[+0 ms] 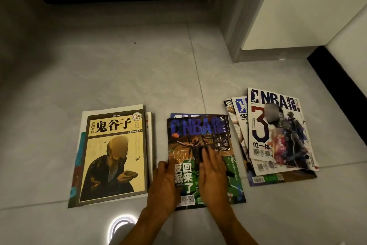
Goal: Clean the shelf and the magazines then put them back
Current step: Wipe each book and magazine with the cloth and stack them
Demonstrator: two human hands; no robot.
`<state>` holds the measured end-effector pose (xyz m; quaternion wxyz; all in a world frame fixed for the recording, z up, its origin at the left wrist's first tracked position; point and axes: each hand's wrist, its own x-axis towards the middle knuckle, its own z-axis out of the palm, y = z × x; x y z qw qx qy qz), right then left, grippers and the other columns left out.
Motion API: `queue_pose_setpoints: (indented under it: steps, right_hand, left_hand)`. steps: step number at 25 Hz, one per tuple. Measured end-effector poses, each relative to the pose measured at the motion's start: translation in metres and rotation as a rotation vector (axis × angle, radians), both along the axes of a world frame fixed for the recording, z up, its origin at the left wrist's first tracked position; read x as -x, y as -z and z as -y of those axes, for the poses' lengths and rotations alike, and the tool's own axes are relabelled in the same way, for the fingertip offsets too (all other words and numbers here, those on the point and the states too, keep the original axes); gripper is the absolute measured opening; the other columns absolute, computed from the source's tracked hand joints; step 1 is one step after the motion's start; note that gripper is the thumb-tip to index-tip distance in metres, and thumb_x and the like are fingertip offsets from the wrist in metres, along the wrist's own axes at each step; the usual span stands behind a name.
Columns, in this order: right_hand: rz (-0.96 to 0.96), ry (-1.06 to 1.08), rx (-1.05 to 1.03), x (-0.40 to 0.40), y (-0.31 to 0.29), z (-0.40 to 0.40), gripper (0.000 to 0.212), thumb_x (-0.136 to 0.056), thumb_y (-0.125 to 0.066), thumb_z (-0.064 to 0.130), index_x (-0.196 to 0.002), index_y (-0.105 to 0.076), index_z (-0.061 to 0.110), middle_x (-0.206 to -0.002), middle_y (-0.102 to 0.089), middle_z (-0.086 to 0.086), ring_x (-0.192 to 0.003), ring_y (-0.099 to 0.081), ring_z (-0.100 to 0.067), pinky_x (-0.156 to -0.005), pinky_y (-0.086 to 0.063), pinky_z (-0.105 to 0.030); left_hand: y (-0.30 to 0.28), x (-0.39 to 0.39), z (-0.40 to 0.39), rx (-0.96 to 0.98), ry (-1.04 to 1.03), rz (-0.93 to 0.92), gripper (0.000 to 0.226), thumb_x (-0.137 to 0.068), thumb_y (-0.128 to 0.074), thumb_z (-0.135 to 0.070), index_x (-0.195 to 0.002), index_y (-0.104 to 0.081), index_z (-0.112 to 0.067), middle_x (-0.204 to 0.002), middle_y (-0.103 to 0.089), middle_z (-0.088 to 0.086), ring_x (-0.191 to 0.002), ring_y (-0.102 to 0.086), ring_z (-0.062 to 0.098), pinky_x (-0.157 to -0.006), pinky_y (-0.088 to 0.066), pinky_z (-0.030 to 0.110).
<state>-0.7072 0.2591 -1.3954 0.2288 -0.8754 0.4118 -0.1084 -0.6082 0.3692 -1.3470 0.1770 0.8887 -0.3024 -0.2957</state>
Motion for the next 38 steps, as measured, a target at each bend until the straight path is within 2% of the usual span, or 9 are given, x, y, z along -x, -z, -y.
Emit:
queue_pose_setpoints:
  steps: [4,10,13,16,22,26,28,33,38]
  right_hand:
    - [-0.07,-0.509,0.278,0.023,0.01,0.01,0.075,-0.071,-0.072,0.018,-0.14,-0.041,0.019,-0.147,-0.044,-0.004,-0.136,-0.039,-0.027,-0.112,-0.033,-0.047]
    - [-0.018,0.178,-0.001,-0.009,0.004,0.05,0.059,-0.085,-0.062,0.008,-0.141,-0.045,0.01,-0.149,-0.04,-0.013,-0.136,-0.038,-0.036,-0.101,-0.044,-0.056]
    - [-0.093,-0.243,0.114,-0.026,0.012,-0.001,0.083,-0.057,-0.086,0.008,-0.133,-0.053,0.011,-0.142,-0.05,-0.012,-0.13,-0.048,-0.033,-0.102,-0.041,-0.053]
    - [-0.162,-0.543,0.173,-0.022,0.007,0.048,0.095,-0.064,-0.083,0.009,-0.143,-0.033,0.023,-0.15,-0.038,-0.002,-0.136,-0.041,-0.026,-0.105,-0.042,-0.051]
    - [-0.135,0.182,0.011,-0.065,-0.006,0.058,0.066,-0.091,-0.053,0.004,-0.15,-0.025,0.015,-0.159,-0.015,-0.008,-0.147,-0.01,-0.028,-0.12,-0.012,-0.043]
    - [-0.19,-0.321,0.037,-0.091,-0.013,0.036,0.079,-0.092,-0.048,0.002,-0.148,0.003,0.025,-0.155,0.015,0.005,-0.141,0.016,-0.014,-0.115,0.01,-0.033]
    - [-0.188,-0.383,0.075,-0.073,-0.01,0.075,0.081,-0.09,-0.054,0.002,-0.151,-0.005,0.024,-0.158,0.007,0.005,-0.146,0.007,-0.016,-0.116,0.005,-0.034]
    - [-0.112,0.212,0.004,-0.065,-0.006,0.098,0.068,-0.088,-0.056,-0.001,-0.149,-0.029,0.012,-0.158,-0.021,-0.011,-0.146,-0.016,-0.03,-0.119,-0.019,-0.045]
    - [-0.063,-0.424,0.028,-0.112,-0.009,0.033,0.075,-0.087,-0.053,-0.007,-0.15,-0.023,0.019,-0.159,-0.009,0.001,-0.147,-0.004,-0.017,-0.119,-0.002,-0.035]
  left_hand:
    - [0.005,-0.004,-0.002,-0.014,0.048,0.009,0.096,-0.085,-0.068,-0.033,-0.153,0.0,-0.025,-0.144,-0.023,0.0,-0.129,-0.036,0.015,-0.106,-0.039,0.025]
    - [0.008,-0.005,-0.002,0.026,0.056,-0.031,0.094,-0.087,-0.066,-0.033,-0.153,0.001,-0.025,-0.144,-0.018,-0.002,-0.133,-0.028,0.016,-0.108,-0.032,0.021]
    - [0.011,-0.005,-0.001,0.081,-0.035,-0.076,0.084,-0.09,-0.064,-0.032,-0.151,-0.006,-0.027,-0.134,-0.025,-0.005,-0.131,-0.034,0.014,-0.094,-0.033,0.005]
    - [0.011,-0.006,-0.002,0.074,0.045,-0.033,0.096,-0.086,-0.067,-0.03,-0.153,0.001,-0.028,-0.144,-0.019,-0.002,-0.132,-0.029,0.013,-0.106,-0.033,0.019]
    - [0.01,-0.011,-0.006,0.05,0.089,-0.034,0.1,-0.089,-0.064,-0.031,-0.151,0.014,-0.03,-0.148,-0.008,-0.002,-0.135,-0.022,0.015,-0.112,-0.029,0.024]
    - [0.011,-0.01,-0.004,0.046,0.114,-0.004,0.098,-0.09,-0.062,-0.033,-0.151,0.014,-0.028,-0.149,-0.008,-0.001,-0.137,-0.02,0.017,-0.114,-0.026,0.025]
    - [0.012,-0.011,-0.005,0.042,0.125,-0.004,0.097,-0.091,-0.061,-0.034,-0.151,0.015,-0.028,-0.15,-0.005,-0.001,-0.138,-0.017,0.017,-0.115,-0.023,0.025]
    - [0.014,-0.013,-0.007,0.04,0.131,0.002,0.1,-0.091,-0.06,-0.034,-0.149,0.022,-0.03,-0.148,0.0,-0.003,-0.138,-0.016,0.015,-0.115,-0.024,0.023]
    - [0.013,-0.011,-0.002,0.096,0.075,-0.069,0.098,-0.087,-0.067,-0.028,-0.146,0.011,-0.04,-0.145,-0.011,-0.005,-0.136,-0.026,0.016,-0.111,-0.036,0.027]
